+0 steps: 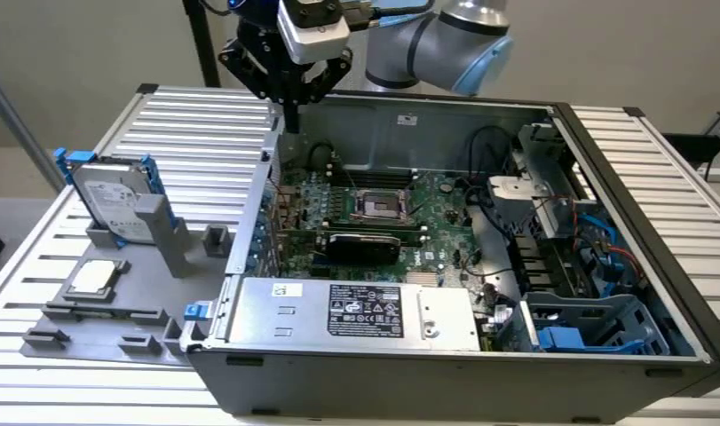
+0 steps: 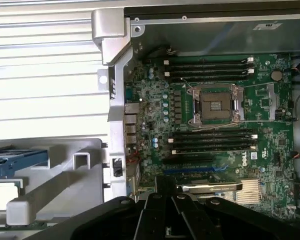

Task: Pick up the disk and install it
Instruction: 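Reach for the disk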

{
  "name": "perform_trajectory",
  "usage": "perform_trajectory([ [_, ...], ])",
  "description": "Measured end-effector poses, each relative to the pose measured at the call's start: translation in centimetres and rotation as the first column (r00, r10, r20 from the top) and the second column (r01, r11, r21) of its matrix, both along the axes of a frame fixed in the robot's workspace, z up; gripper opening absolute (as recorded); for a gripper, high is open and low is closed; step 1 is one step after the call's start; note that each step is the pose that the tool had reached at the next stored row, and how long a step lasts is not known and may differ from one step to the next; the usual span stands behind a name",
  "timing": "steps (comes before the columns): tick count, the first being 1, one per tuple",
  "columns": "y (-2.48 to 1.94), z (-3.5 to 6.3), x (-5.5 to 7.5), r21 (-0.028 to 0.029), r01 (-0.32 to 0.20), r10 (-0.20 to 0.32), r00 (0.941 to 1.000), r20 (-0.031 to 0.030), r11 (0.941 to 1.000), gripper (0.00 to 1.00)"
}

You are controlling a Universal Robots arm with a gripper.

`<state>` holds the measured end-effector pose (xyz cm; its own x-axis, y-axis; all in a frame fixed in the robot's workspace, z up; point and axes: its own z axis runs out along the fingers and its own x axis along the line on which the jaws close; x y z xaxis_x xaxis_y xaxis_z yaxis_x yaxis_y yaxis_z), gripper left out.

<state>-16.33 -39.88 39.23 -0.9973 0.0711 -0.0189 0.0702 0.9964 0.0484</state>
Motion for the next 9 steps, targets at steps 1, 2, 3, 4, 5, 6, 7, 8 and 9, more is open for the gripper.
perform_trajectory([
  [1, 0.0, 0.0, -0.5, 0.0, 0.0, 0.0, 1.0, -0.0001, 1.0, 0.11],
  [2, 0.0, -0.01, -0.9, 0.0, 0.0, 0.0, 1.0, -0.0003, 1.0, 0.11],
  [3, 0.0, -0.01, -1.4, 0.0, 0.0, 0.0, 1.0, -0.0006, 1.0, 0.11],
  [4, 0.0, -0.01, -1.8, 0.0, 0.0, 0.0, 1.0, -0.0009, 1.0, 0.11],
  [5, 0.0, -0.01, -2.3, 0.0, 0.0, 0.0, 1.0, -0.0012, 1.0, 0.11],
  [6, 0.0, -0.01, -2.8, 0.0001, 0.0, 0.0, 1.0, -0.0016, 1.0, 0.11],
  [7, 0.0, -0.01, -3.2, 0.0, 0.0, 0.0, 1.0, -0.002, 1.0, 0.11],
  [8, 0.0, -0.01, -3.7, 0.0001, 0.0, 0.0, 1.0, -0.0023, 1.0, 0.11],
  [9, 0.0, -0.01, -4.1, 0.0, 0.0, 0.0, 1.0, -0.0027, 1.0, 0.11],
])
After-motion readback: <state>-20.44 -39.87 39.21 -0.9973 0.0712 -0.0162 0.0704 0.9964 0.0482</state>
